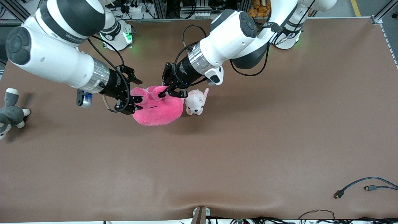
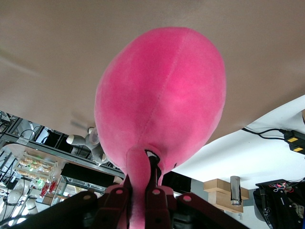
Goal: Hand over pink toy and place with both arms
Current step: 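Grasp the pink plush with the right gripper beside the left gripper, then open the left gripper and pull the pink plush away with the right gripper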
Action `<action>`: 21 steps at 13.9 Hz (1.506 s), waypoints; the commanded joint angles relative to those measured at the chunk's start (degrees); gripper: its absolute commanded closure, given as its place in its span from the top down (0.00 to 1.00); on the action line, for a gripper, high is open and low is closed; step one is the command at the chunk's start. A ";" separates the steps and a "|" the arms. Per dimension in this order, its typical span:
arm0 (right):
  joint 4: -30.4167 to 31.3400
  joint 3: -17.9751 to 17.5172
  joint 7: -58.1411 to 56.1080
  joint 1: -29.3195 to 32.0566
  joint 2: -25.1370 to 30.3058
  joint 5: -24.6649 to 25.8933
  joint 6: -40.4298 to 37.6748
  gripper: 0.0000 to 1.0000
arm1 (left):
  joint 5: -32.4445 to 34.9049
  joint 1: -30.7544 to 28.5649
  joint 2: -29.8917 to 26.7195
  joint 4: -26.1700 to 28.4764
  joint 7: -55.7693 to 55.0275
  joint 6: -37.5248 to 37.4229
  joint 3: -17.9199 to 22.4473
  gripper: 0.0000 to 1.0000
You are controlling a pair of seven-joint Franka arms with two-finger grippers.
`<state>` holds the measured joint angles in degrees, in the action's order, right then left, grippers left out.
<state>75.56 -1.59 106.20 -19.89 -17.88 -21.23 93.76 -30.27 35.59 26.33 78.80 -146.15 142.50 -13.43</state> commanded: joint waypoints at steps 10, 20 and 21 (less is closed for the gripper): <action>-1.56 0.98 -3.46 -0.85 -0.49 3.13 -0.95 0.00 | 0.03 -0.16 -0.05 -1.28 -0.54 0.33 0.60 0.60; -1.74 0.89 -21.00 10.03 -0.22 2.51 -9.72 0.00 | 18.05 -12.36 -8.05 -1.19 25.94 -36.37 0.60 1.00; -1.65 0.89 -24.95 12.22 -0.40 2.51 -11.83 0.00 | 18.66 -14.91 -8.57 -1.19 34.10 -40.50 0.60 1.00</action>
<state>74.46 0.14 87.89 -12.10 -18.59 -18.71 85.68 -13.08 24.81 18.98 76.96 -124.09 108.33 -12.61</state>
